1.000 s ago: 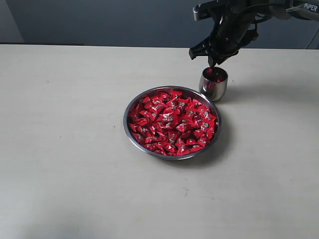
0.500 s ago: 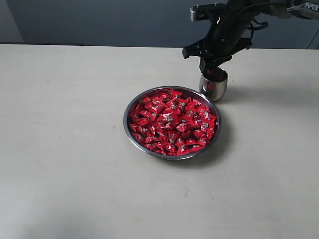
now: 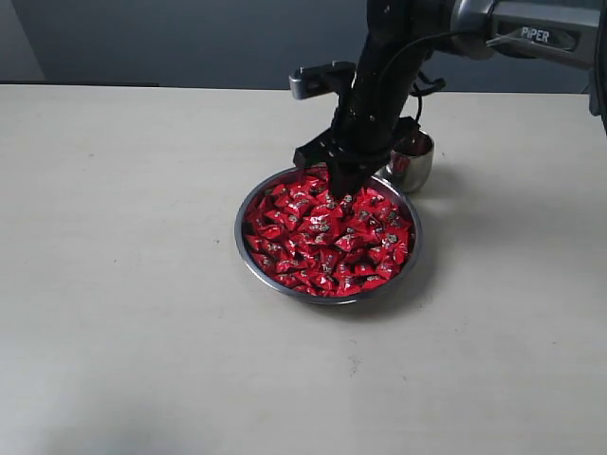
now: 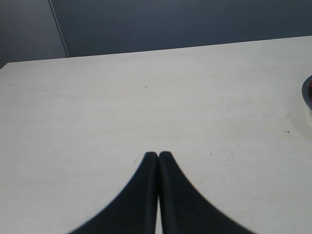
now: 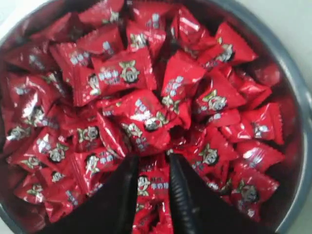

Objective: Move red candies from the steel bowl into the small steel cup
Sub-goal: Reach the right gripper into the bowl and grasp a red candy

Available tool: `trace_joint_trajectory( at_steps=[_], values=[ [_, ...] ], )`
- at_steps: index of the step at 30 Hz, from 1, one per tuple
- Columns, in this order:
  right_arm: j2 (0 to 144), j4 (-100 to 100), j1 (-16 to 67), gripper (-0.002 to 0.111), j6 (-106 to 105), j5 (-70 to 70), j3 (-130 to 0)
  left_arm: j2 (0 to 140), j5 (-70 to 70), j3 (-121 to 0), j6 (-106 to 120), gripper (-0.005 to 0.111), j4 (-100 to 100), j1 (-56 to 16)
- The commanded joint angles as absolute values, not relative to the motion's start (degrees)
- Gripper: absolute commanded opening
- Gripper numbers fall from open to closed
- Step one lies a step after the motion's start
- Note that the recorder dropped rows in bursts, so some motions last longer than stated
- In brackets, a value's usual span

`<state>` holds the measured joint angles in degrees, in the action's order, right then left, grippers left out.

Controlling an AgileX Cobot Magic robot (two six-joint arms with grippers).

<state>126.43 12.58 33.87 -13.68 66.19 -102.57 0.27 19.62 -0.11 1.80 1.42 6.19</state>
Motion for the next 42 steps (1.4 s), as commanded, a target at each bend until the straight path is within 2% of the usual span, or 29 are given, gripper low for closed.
trace_joint_trajectory(
  at_steps=[1,4,38,40,42],
  values=[
    [122.5,15.9,33.7,0.023,-17.9,60.9,-91.9,0.0,19.1,0.0,1.7,0.0,1.6,6.2],
    [118.5,16.4,33.7,0.023,-18.5,53.4,-88.0,0.0,19.1,0.0,1.7,0.0,1.6,6.2],
    [123.6,24.0,33.8,0.023,-23.9,50.0,-88.0,0.0,19.1,0.0,1.7,0.0,1.6,6.2],
    [123.6,24.0,33.8,0.018,-23.9,50.0,-88.0,0.0,19.1,0.0,1.7,0.0,1.6,6.2],
    [123.4,24.0,33.8,0.009,-23.9,50.1,-88.0,0.0,19.1,0.0,1.7,0.0,1.6,6.2]
  ],
)
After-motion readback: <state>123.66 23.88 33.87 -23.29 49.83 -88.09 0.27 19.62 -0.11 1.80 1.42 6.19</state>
